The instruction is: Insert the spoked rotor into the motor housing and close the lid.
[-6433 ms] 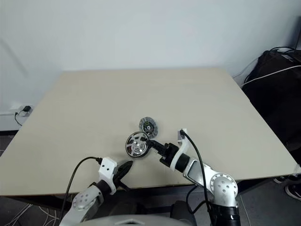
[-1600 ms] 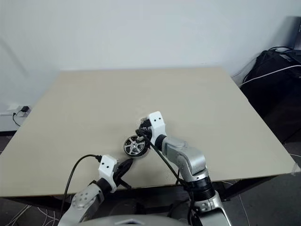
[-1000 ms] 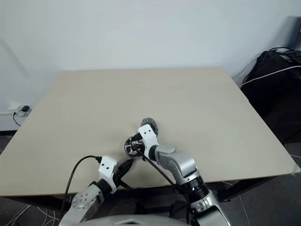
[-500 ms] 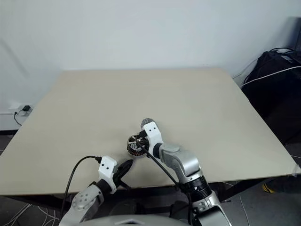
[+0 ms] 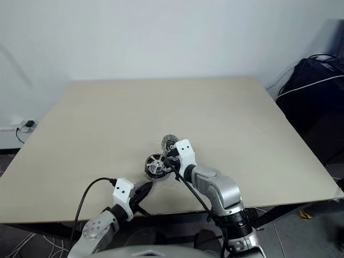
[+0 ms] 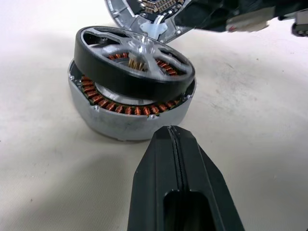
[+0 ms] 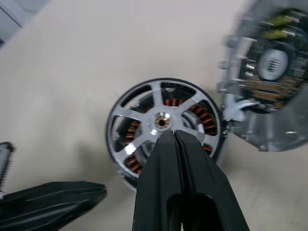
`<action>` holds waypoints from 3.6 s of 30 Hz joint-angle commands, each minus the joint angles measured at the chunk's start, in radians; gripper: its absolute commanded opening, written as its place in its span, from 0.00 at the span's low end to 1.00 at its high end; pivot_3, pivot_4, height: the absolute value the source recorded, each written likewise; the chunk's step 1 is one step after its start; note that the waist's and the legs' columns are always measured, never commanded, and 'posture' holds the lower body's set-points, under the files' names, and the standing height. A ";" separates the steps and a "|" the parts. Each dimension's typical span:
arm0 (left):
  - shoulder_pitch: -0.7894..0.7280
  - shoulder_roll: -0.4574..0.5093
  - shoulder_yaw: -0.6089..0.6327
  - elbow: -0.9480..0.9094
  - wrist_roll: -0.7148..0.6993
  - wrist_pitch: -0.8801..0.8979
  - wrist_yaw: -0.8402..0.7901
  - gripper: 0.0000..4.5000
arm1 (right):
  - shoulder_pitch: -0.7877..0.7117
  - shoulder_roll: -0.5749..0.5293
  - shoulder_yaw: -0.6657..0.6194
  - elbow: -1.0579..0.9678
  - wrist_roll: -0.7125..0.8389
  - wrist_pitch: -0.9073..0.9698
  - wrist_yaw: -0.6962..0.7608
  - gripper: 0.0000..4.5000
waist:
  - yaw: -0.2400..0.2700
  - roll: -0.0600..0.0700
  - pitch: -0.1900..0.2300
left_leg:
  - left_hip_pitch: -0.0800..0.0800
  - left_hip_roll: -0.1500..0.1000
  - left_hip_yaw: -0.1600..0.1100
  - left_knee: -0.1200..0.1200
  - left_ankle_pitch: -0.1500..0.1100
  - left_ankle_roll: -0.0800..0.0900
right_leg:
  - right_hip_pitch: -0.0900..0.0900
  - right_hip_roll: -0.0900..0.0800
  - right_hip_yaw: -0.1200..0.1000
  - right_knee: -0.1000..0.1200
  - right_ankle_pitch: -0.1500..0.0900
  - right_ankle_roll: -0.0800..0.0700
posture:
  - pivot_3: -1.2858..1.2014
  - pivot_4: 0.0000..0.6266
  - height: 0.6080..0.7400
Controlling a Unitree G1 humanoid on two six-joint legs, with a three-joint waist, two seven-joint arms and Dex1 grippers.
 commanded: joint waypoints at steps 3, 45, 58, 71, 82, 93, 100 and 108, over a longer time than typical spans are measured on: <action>-0.004 0.000 -0.001 -0.014 -0.008 -0.017 -0.009 0.00 | 0.003 0.007 -0.010 -0.065 0.031 -0.118 0.047 0.01 | -0.001 0.000 0.000 | 0.000 0.000 0.000 0.000 0.000 0.000 | 0.000 0.000 0.000 0.000 0.000 0.000 | 0.52 0.00 1.00; 0.013 -0.007 -0.006 -0.054 -0.009 0.000 0.020 0.00 | -0.090 0.022 0.246 0.217 -0.272 -0.404 0.119 0.01 | -0.001 -0.001 0.000 | 0.001 0.000 0.000 0.001 0.000 0.000 | 0.001 0.001 0.000 0.001 0.000 0.000 | 0.52 0.00 1.00; 0.007 -0.005 0.035 -0.014 -0.020 -0.047 0.012 0.00 | -0.089 0.016 0.078 0.061 -0.234 -0.356 0.042 0.01 | 0.001 -0.001 -0.001 | 0.001 0.000 0.000 0.001 0.000 0.000 | 0.001 0.001 0.000 0.001 0.000 0.000 | 0.52 0.00 1.00; 0.004 -0.006 0.029 0.029 -0.016 -0.074 0.000 0.00 | 0.048 -0.187 0.133 -0.101 -0.240 -0.273 0.120 0.01 | 0.001 -0.001 0.000 | 0.001 0.001 0.000 0.001 0.000 0.000 | 0.001 0.000 0.000 0.001 0.000 0.000 | 0.52 0.00 1.00; -0.001 -0.010 0.023 0.015 -0.015 -0.058 0.000 0.00 | 0.016 -0.215 0.199 -0.136 -0.256 -0.200 0.139 0.42 | 0.001 -0.003 0.000 | 0.001 0.001 0.000 0.003 0.000 0.000 | 0.001 0.000 0.000 0.001 0.000 0.000 | 0.52 0.00 1.00; 0.007 -0.017 0.017 -0.003 -0.014 -0.048 0.011 0.00 | -0.090 -0.191 0.265 -0.063 -0.275 -0.117 0.138 0.42 | 0.001 -0.003 0.000 | 0.001 0.001 0.000 0.003 0.000 0.000 | 0.001 0.000 0.000 0.001 0.000 0.000 | 0.52 0.00 1.00; 0.008 -0.025 0.016 -0.002 -0.015 -0.050 0.018 0.00 | -0.126 -0.160 0.278 0.016 -0.275 -0.116 0.138 0.42 | 0.001 -0.003 0.000 | 0.000 0.001 0.000 0.003 0.000 0.000 | 0.001 0.000 0.000 0.001 0.000 0.000 | 0.52 0.00 1.00; 0.012 -0.033 0.010 0.002 -0.013 -0.056 0.024 0.00 | -0.165 -0.132 0.247 0.084 -0.276 -0.117 0.129 0.42 | 0.001 -0.003 0.000 | 0.000 0.001 0.000 0.003 0.000 0.000 | 0.001 0.000 0.000 0.001 0.000 0.000 | 0.52 0.00 1.00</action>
